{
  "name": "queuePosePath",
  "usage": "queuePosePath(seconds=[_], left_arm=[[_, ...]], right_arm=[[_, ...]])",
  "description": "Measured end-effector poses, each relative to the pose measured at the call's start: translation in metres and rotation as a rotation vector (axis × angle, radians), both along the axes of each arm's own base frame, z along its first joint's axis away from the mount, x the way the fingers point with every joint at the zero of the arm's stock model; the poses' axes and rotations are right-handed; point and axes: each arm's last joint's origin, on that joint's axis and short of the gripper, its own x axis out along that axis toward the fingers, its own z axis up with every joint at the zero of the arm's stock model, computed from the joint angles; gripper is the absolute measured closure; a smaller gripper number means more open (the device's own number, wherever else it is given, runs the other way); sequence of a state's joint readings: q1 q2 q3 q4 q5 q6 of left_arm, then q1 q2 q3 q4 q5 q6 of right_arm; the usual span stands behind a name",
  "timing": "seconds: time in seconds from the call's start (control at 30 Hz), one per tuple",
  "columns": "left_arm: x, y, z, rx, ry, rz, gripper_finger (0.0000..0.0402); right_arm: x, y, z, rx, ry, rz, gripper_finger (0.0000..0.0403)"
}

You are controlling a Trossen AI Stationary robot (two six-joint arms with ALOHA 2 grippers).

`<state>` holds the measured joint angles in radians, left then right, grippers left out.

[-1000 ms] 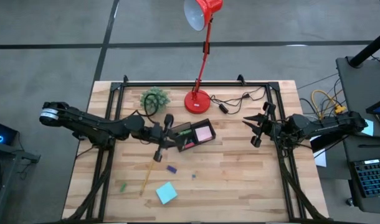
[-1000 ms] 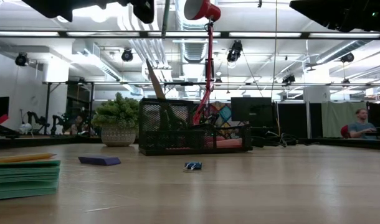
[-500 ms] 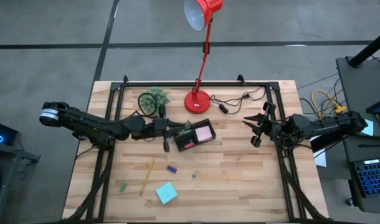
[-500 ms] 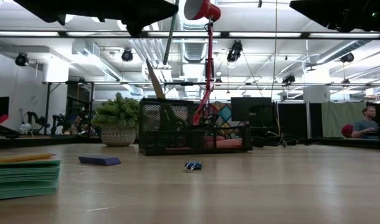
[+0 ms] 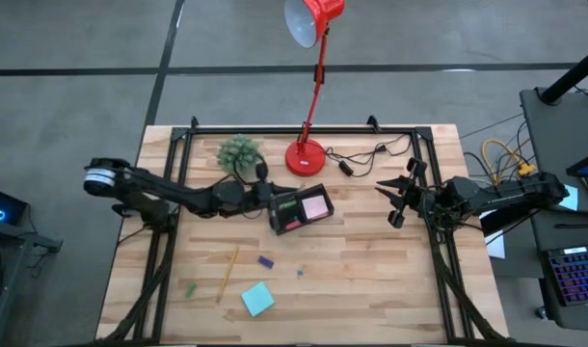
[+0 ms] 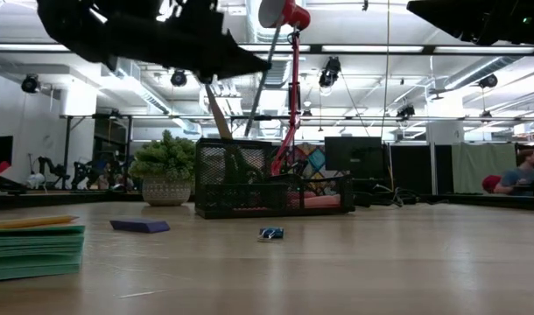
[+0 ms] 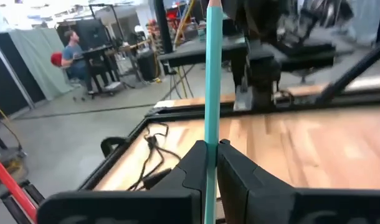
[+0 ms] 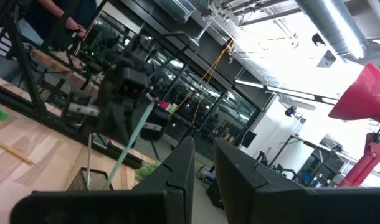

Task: Pick and place office supplies into organizer
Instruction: Put the light blue pencil into the black desk organizer

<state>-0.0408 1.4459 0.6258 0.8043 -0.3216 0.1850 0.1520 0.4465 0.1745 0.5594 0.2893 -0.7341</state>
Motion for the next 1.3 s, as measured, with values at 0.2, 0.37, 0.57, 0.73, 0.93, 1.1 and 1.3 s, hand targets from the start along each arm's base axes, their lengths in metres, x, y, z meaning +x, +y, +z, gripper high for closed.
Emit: queuePosePath(seconds=[0.2, 0.37, 0.57, 0.73, 0.93, 1.1, 1.3], left_arm=[[0.008, 0.006, -0.021, 0.009, 0.077, 0.04, 0.0395], [0.012, 0.011, -0.028, 0.019, 0.083, 0.091, 0.0395], [0.012, 0.016, -0.03, 0.002, 0.088, 0.109, 0.0395], [0.012, 0.018, -0.03, -0.015, 0.086, 0.116, 0.0395], [0.011, 0.018, -0.032, -0.017, 0.09, 0.111, 0.0393], [0.01, 0.018, -0.034, -0.018, 0.101, 0.111, 0.0354], [0.01, 0.018, -0.035, -0.018, 0.104, 0.111, 0.03]], right_arm=[[0.0, 0.0, 0.0, -0.001, 0.0, 0.0, 0.0351], [0.0, 0.0, 0.0, -0.003, 0.001, -0.001, 0.0351], [0.0, 0.0, 0.0, -0.003, 0.001, -0.001, 0.0351], [0.0, 0.0, 0.0, -0.004, 0.001, -0.001, 0.0351], [0.0, 0.0, 0.0, -0.007, 0.002, -0.002, 0.0351], [0.0, 0.0, 0.0, -0.008, 0.002, -0.002, 0.0351], [0.0, 0.0, 0.0, -0.011, 0.002, -0.003, 0.0351]])
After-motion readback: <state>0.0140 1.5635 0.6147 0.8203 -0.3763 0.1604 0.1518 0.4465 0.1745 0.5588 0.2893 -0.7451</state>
